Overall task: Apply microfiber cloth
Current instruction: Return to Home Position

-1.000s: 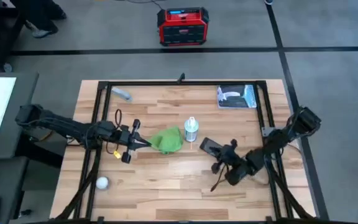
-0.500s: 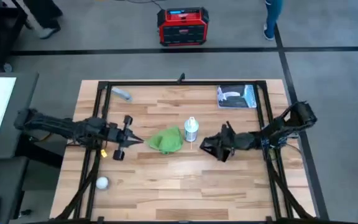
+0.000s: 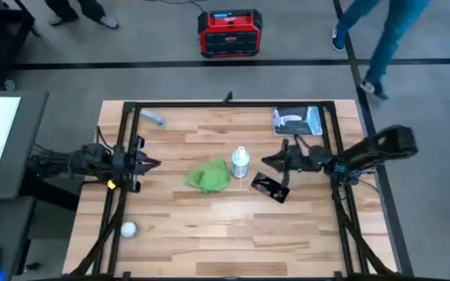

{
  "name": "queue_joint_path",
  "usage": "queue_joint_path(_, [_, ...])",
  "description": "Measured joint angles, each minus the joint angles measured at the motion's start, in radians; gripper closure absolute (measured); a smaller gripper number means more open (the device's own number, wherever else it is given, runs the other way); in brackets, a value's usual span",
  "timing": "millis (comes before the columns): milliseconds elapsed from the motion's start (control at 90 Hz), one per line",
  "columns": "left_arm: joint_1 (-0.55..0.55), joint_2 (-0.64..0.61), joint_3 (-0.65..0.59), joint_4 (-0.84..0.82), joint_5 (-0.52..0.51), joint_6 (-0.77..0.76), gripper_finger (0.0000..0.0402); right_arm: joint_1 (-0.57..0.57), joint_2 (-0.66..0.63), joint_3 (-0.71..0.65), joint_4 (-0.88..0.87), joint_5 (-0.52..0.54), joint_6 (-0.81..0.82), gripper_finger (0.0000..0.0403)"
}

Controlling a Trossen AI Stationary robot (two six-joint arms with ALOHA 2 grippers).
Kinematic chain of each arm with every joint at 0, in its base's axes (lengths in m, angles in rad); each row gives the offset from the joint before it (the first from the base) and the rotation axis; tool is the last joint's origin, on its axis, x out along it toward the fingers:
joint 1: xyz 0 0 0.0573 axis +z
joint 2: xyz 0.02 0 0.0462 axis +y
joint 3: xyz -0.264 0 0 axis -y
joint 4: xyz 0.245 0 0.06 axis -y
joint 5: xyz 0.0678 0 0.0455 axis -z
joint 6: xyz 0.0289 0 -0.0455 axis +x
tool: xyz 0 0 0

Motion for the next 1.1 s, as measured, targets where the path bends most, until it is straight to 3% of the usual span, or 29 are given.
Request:
queue_joint_path(122, [0.000, 0.000, 0.000, -0.015, -0.029, 0.021, 0.0401, -0.051, -0.246, 0.003, -0.312, -0.019, 0.000, 0.0403])
queue_joint_path(289, [0.000, -0.006, 0.000, -0.011, -0.036, 0.035, 0.0402, -0.100, -0.508, 0.130, -0.868, -0.026, -0.027, 0.0403])
queue_joint_path(511, [0.000, -0.006, 0.000, -0.055, -0.046, 0.016, 0.0402, -0.129, -0.683, 0.174, -1.185, -0.019, -0.045, 0.0403])
queue_joint_path(1100, [0.000, -0.009, 0.000, -0.031, -0.136, 0.056, 0.0402, -0.164, -1.008, 0.023, -1.251, -0.019, 0.030, 0.0403])
